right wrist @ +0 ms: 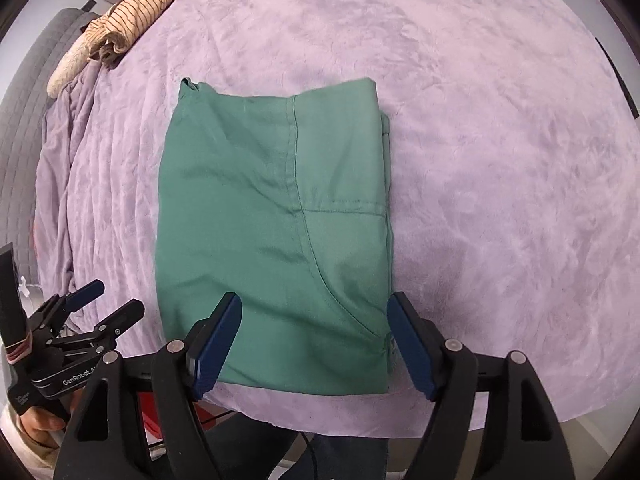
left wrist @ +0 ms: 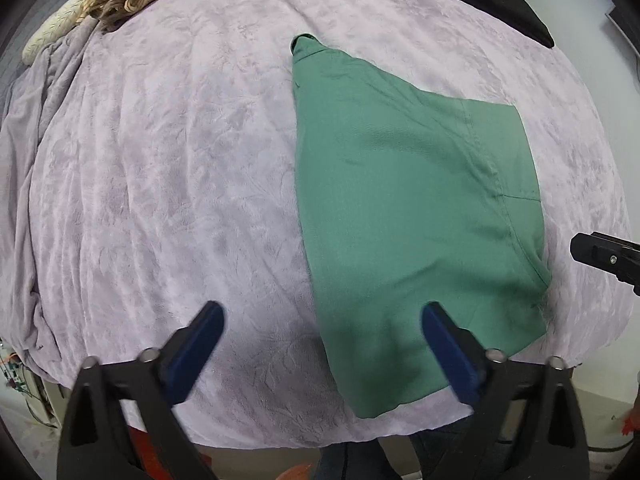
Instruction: Fold large clothes
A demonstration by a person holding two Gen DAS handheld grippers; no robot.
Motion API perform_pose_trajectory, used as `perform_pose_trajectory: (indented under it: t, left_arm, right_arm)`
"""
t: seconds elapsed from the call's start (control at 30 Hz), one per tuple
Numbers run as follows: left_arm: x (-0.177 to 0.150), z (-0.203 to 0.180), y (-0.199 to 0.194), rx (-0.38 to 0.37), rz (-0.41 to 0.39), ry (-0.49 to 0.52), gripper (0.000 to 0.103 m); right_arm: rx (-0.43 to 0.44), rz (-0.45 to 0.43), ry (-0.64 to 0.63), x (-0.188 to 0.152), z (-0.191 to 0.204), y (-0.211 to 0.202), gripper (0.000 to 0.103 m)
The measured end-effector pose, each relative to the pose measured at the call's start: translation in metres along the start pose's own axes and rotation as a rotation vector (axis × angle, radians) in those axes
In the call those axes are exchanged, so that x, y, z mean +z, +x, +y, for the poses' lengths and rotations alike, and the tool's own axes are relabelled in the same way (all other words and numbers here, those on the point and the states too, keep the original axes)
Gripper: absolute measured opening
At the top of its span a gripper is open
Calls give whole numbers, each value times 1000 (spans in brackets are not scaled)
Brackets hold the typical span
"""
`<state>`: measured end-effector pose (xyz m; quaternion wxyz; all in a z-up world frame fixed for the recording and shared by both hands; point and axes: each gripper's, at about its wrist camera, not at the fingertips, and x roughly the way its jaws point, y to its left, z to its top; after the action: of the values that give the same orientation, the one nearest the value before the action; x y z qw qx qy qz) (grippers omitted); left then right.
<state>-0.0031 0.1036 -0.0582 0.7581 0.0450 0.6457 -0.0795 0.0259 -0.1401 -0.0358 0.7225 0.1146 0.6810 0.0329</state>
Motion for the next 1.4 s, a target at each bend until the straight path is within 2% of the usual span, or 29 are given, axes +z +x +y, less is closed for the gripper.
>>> perform_pose_trajectory:
  t: [0.33, 0.4, 0.53, 0.67, 0.93, 1.4]
  left_arm:
    - [12, -6, -27, 24, -48, -49, 103]
    - [14, -6, -31, 20, -57, -55, 103]
    - [18, -10, -39, 32, -84, -55, 103]
    - [20, -13, -45, 56, -98, -60, 103]
    - [21, -19, -46, 120, -100, -50, 103]
    - [18, -29, -44, 113, -90, -22, 103]
  right_arm:
    - [-137, -98, -52, 11, 25, -32, 85]
    - [-159, -123, -56, 12, 28, -38, 103]
    - [-168, -156, -42, 12, 29, -44, 103]
    - [-150, -134, -6, 12, 25, -43, 103]
    - [-207, -117, -6, 12, 25, -42, 103]
    - [-209, -108, -16, 11, 27, -41, 103]
